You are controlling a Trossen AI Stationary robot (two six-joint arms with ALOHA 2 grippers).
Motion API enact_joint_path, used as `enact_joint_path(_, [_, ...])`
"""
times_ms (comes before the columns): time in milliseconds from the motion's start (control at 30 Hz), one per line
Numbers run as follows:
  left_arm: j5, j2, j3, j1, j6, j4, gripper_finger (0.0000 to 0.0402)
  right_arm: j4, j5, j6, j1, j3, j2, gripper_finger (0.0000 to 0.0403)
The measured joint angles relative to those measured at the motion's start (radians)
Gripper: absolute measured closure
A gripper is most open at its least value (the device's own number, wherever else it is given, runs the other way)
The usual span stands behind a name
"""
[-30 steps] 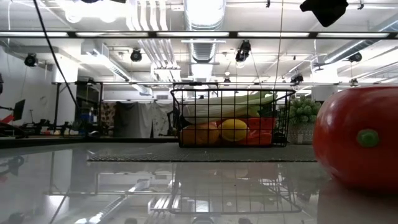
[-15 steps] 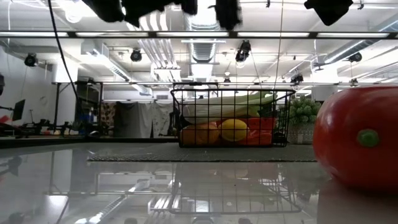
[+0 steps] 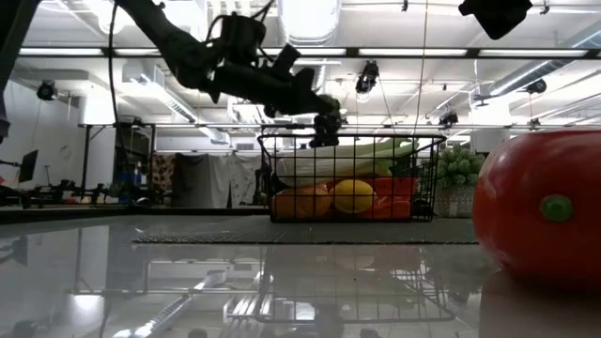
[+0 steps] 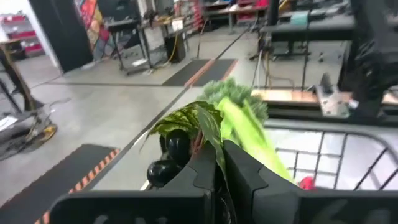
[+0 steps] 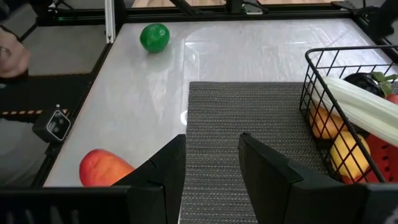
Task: Build produce basket
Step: Put the grapes into the wire basket, then put the mango into the wire basket
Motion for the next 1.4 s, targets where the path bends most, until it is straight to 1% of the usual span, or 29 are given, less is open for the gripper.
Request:
enact_joint_path(200, [-0.02,0.029,0.004,-0.001,0.0,-0.005,0.0396,0.0,0.0,0.002,0.0,0.0,0.0,0.0266])
enact_joint_path(333, [-0.063,0.025,0.004,0.0,0.0,-0.01,0.0371,0.0,0.0,0.018,0.0,0.0,0.0,0.0266])
enact_joint_path(500, [-0.065,0.022,0.004,-0.001,0.0,-0.01,0.0335,0.0,0.0,0.068,0.0,0.0,0.0,0.0265])
enact_joint_path(667, [-0.065,0.007,0.004,-0.003,-0.001,-0.018,0.0314,0.0,0.0,0.126,0.0,-0.003,0.005,0.024])
enact_joint_path(800, [-0.06,-0.072,0.004,-0.011,0.002,-0.083,0.0313,0.0,-0.004,0.176,0.0,-0.003,0.045,0.0205])
enact_joint_path(1033, [-0.057,-0.244,0.004,-0.019,0.0,-0.303,0.0312,0.007,-0.008,0.174,0.0,-0.002,0.17,0.0149])
enact_joint_path(1133, [-0.041,-0.314,0.004,-0.046,-0.023,-0.374,0.0312,0.026,-0.017,0.153,0.002,0.005,0.232,0.014])
enact_joint_path(1233, [0.049,-0.368,0.003,-0.097,-0.028,-0.404,0.0312,0.089,-0.082,0.106,0.003,0.006,0.294,0.0139])
enact_joint_path(1400, [0.066,-0.403,0.003,-0.26,-0.05,-0.355,0.0313,0.2,-0.181,0.038,0.006,0.007,0.396,0.0146])
